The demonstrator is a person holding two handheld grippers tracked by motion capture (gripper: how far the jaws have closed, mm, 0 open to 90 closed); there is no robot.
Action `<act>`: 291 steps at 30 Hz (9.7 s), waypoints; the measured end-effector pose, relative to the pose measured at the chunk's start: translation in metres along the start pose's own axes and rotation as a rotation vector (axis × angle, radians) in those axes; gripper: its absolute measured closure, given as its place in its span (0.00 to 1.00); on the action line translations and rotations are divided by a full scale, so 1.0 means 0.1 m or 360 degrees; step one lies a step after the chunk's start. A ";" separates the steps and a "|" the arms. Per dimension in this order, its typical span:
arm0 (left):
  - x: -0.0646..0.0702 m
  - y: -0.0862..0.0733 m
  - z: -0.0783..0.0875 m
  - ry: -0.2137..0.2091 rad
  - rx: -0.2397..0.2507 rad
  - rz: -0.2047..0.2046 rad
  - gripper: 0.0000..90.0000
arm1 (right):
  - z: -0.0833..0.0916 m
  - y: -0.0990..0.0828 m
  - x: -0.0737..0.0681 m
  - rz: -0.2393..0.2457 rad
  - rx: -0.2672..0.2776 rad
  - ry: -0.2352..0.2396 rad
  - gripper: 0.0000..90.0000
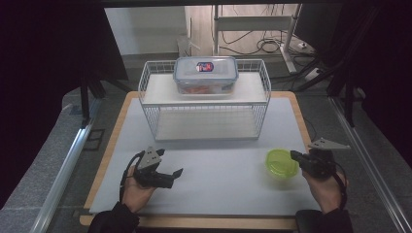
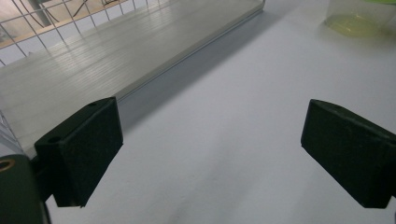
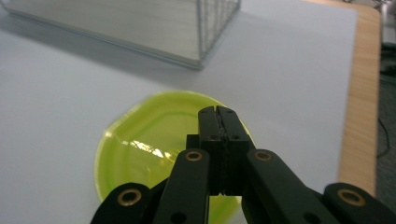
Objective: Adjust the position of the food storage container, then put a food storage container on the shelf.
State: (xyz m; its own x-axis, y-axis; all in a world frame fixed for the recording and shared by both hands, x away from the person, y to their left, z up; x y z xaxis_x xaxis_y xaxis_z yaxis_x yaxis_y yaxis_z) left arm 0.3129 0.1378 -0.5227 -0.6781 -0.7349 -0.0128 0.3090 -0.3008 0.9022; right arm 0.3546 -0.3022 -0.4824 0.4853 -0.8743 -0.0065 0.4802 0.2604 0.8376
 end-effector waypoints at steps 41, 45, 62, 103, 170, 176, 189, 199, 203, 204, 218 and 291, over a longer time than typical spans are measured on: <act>0.03 -0.06 -0.07 -0.0007 -0.0075 -0.0024 0.06 | -0.13 -0.35 0.10 -0.0077 -0.0164 0.0001 1.00; 0.03 -0.06 -0.07 -0.0008 -0.0078 -0.0022 0.06 | -0.16 -0.38 0.12 -0.0099 -0.0188 -0.0001 1.00; 0.04 -0.07 -0.10 -0.0018 -0.0096 -0.0032 0.06 | -0.38 -0.54 0.14 -0.0194 -0.0342 0.0108 0.98; 0.01 -0.12 -0.03 0.0003 -0.0118 -0.0007 0.06 | -0.78 -0.41 -0.48 -0.0013 -0.0441 0.0354 0.99; 0.03 -0.36 0.06 0.0050 -0.0204 -0.0080 0.06 | -0.81 -0.10 -1.03 0.0307 -0.0135 0.0413 0.25; 0.04 -0.36 0.05 0.0053 -0.0200 -0.0089 0.06 | -0.81 -0.09 -1.00 0.0262 -0.0104 0.0398 0.16; 0.03 -0.36 0.05 0.0054 -0.0204 -0.0092 0.06 | -0.82 -0.06 -1.06 0.0234 -0.0106 0.0418 0.03; 0.04 -0.37 0.04 0.0051 -0.0218 -0.0097 0.06 | -0.79 0.01 -1.18 0.0171 -0.0153 0.0506 0.09; 0.04 -0.37 0.04 0.0051 -0.0218 -0.0093 0.06 | -0.77 0.08 -1.22 0.0132 -0.0118 0.0539 0.18; 0.04 -0.37 0.04 0.0052 -0.0217 -0.0094 0.06 | -0.77 0.10 -1.23 0.0115 -0.0108 0.0544 0.21; 0.06 -0.36 0.03 0.0049 -0.0217 -0.0110 0.07 | -0.93 0.11 -1.41 -0.0157 -0.0168 0.0718 0.48; 0.07 -0.35 0.01 0.0039 -0.0207 -0.0120 0.07 | -0.86 0.72 -1.26 -0.0693 -0.0170 0.1132 0.91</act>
State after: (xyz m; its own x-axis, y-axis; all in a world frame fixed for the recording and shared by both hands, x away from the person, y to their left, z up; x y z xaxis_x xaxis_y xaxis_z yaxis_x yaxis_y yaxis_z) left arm 0.2962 0.1438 -0.5539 -0.6867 -0.7214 -0.0903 0.3426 -0.4307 0.8350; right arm 0.3907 -0.1376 -0.4682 0.5682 -0.4483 -0.6901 0.7806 0.0281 0.6244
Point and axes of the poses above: each handheld gripper's, and its own axes: z roughly backward along the jaws, y roughly out of its top, x roughly to its right, the point moved 6 cm from there along -z, roughly forward along the jaws, and after that the axes turned 5 degrees about x, right-handed, at the moved point
